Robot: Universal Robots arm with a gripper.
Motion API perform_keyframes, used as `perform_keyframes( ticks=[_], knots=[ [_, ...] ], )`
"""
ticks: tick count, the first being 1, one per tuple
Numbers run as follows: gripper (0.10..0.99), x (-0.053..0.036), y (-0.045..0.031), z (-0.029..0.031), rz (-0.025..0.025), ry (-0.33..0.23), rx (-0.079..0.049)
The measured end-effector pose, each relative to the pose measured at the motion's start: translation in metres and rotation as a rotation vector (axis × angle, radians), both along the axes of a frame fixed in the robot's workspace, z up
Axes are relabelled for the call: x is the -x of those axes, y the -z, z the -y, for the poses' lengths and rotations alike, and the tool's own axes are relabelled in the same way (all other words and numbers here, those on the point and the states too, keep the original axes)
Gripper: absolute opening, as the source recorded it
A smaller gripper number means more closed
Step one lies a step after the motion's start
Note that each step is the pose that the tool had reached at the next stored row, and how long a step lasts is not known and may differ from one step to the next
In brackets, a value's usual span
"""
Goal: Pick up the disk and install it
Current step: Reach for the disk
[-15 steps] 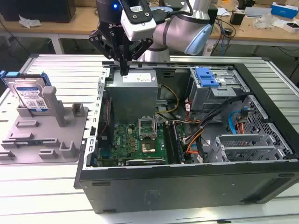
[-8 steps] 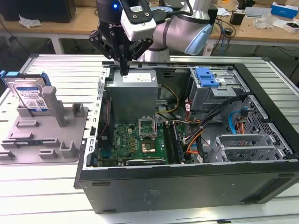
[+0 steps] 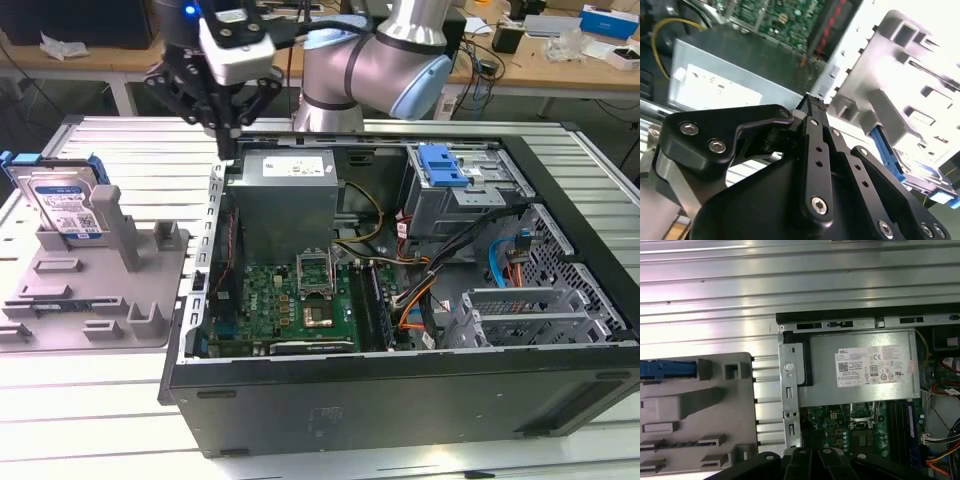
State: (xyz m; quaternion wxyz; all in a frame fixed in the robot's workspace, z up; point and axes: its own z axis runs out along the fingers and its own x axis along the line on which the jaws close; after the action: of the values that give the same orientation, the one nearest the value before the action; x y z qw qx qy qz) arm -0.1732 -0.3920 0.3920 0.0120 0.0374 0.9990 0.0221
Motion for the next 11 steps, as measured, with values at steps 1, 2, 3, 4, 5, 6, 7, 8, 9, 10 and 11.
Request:
perform_keyframes(
  ticks=[1,2,3,4,5,6,7,8,9,10,11],
  knots=[
    [0.106,0.0106,0.0004,-0.0021,-0.0004,0.0,0.0],
    [0.106,0.0179,0.0008,-0.0037,-0.0006,0.0,0.0],
    [0.106,0.0242,0.0011,-0.0051,-0.0009,0.0,0.0],
    [0.106,0.029,0.0014,-0.0062,-0.0011,0.0,0.0],
    [0.106,0.0335,0.0017,-0.0073,-0.0013,0.0,0.0],
    [0.106,0.0409,0.0021,-0.0092,-0.0017,0.0,0.0],
    [0.106,0.0446,0.0024,-0.0103,-0.0019,0.0,0.0],
    [0.106,0.0492,0.0027,-0.0117,-0.002,0.0,0.0],
    [0.106,0.0531,0.0029,-0.0128,-0.0022,0.0,0.0],
    [0.106,0.0577,0.0032,-0.0142,-0.0024,0.0,0.0],
    [0.106,0.0617,0.0035,-0.0155,-0.0027,0.0,0.0]
  ],
)
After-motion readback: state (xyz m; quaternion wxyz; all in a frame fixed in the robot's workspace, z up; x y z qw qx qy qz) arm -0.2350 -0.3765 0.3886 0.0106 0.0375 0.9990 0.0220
